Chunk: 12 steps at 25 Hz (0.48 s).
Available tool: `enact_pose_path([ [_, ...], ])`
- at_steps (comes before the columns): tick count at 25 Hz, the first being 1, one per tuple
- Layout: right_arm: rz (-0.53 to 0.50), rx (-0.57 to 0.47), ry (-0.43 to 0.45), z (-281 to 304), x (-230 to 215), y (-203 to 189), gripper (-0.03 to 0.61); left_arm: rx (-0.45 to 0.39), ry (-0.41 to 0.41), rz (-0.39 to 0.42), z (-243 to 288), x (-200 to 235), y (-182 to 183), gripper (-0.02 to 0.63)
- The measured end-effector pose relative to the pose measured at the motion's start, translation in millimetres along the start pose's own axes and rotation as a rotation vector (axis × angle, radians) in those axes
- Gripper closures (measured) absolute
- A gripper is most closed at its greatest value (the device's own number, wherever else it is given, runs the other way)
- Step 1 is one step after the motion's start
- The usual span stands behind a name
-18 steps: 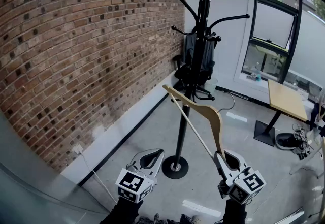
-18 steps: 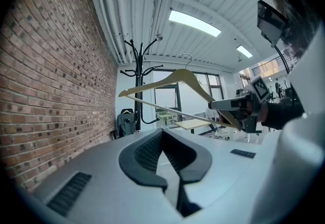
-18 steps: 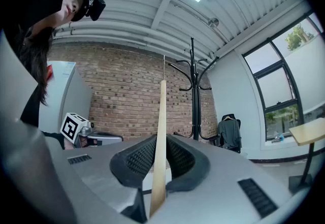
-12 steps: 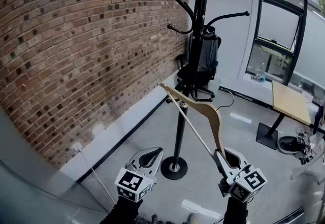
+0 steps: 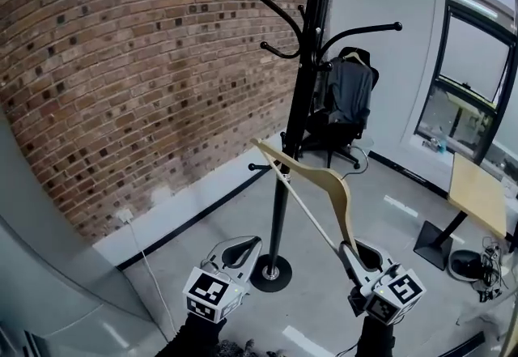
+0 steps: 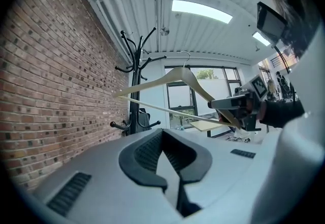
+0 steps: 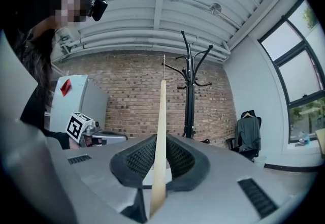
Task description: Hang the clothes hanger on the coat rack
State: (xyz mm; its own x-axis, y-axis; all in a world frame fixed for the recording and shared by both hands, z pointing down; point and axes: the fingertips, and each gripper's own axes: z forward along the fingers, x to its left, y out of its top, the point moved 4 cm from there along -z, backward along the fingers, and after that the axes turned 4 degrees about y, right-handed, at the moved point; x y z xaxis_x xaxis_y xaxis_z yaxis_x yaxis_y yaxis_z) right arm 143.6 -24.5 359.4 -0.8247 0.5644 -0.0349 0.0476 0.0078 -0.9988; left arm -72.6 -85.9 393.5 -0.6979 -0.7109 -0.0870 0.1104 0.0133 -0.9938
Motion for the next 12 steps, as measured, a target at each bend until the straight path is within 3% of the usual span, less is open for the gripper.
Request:
enact_pose_path([
  [7,0.015,-0.018,0.073,-2.5,-38.7,1.9,0.518,0.029,0.105,-0.010,11.0,-15.9,-4.7,0.606],
  [12,0.030,-0.022,0.103,12.5,-55.6,0.1,0.519,0.045,0.137,-0.017,22.2,-9.1,-8.7,0.606],
])
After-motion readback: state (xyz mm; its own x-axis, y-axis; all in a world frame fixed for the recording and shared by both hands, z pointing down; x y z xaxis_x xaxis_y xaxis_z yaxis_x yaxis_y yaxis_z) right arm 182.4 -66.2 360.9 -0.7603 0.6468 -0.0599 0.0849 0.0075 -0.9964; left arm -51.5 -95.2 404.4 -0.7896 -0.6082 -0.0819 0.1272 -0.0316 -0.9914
